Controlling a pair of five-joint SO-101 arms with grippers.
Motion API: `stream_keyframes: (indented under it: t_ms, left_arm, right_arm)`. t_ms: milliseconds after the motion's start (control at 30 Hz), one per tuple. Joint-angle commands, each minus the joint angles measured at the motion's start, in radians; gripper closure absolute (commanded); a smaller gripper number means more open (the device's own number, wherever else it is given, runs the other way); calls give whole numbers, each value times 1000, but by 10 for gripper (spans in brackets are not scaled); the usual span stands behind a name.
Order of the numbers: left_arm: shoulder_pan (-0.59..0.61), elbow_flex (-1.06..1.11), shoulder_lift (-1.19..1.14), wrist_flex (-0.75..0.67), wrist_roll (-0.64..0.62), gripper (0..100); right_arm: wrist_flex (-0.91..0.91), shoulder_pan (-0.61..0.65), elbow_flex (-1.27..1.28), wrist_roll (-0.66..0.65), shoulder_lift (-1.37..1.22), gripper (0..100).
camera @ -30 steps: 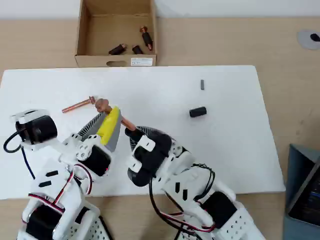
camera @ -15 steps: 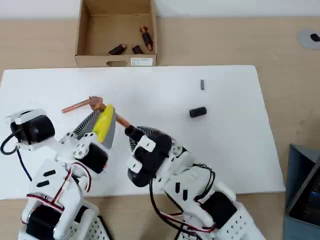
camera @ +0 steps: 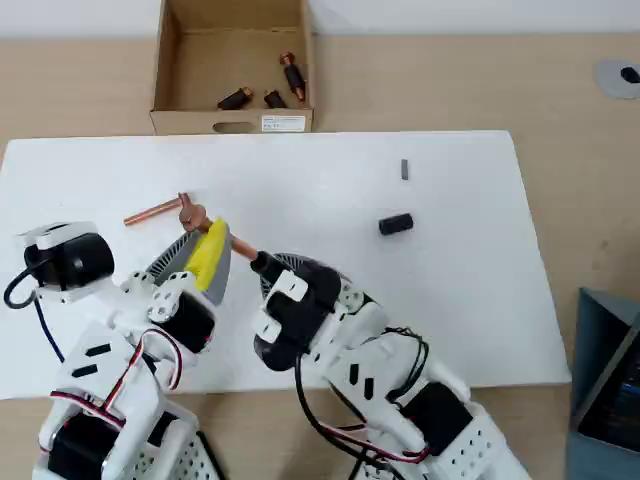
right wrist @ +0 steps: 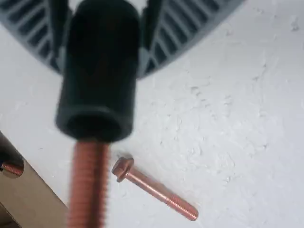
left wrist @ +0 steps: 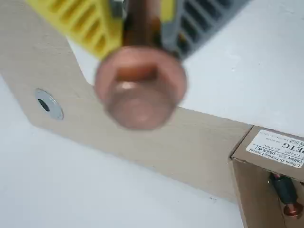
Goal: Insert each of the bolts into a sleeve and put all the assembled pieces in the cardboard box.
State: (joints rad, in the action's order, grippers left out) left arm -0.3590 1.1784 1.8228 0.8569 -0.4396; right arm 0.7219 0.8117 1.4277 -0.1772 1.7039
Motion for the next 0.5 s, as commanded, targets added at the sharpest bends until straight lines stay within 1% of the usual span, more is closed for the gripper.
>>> stream_keyframes:
  t_ms: [0,100,467]
  left_arm:
    - [-49,-32,2,6,-9,998]
    - [-78,-38,2,6,-9,998]
    - [-94,-26,-2,15,-6,998]
  right_arm:
    - [-34,8,-5,-9,12,989]
    - [-34,8,-4,-9,12,989]
    - [-34,8,-8,-9,12,989]
